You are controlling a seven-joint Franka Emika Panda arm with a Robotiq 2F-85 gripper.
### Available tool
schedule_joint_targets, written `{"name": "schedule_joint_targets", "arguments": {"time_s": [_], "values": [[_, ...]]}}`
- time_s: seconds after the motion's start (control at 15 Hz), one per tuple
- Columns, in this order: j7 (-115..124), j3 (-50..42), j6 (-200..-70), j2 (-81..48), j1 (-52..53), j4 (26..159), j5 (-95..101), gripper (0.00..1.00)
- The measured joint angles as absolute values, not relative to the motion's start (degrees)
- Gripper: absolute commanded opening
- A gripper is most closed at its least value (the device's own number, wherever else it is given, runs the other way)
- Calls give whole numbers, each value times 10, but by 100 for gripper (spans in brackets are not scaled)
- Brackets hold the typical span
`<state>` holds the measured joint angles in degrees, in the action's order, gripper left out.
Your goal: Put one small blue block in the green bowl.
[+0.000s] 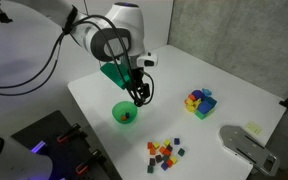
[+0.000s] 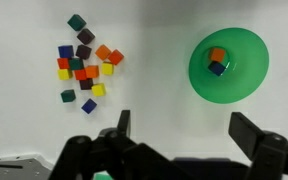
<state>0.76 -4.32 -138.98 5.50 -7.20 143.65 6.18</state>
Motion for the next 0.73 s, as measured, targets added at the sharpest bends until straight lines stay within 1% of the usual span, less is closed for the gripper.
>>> {"name": "schedule_joint_targets", "arguments": {"time_s": [0.4, 0.53, 0.73], "values": [[68, -47, -1217, 193, -82, 1427, 80, 100], [68, -47, -1189, 228, -84, 1425, 80, 100], [67, -47, -1181, 252, -84, 1427, 80, 100]]}}
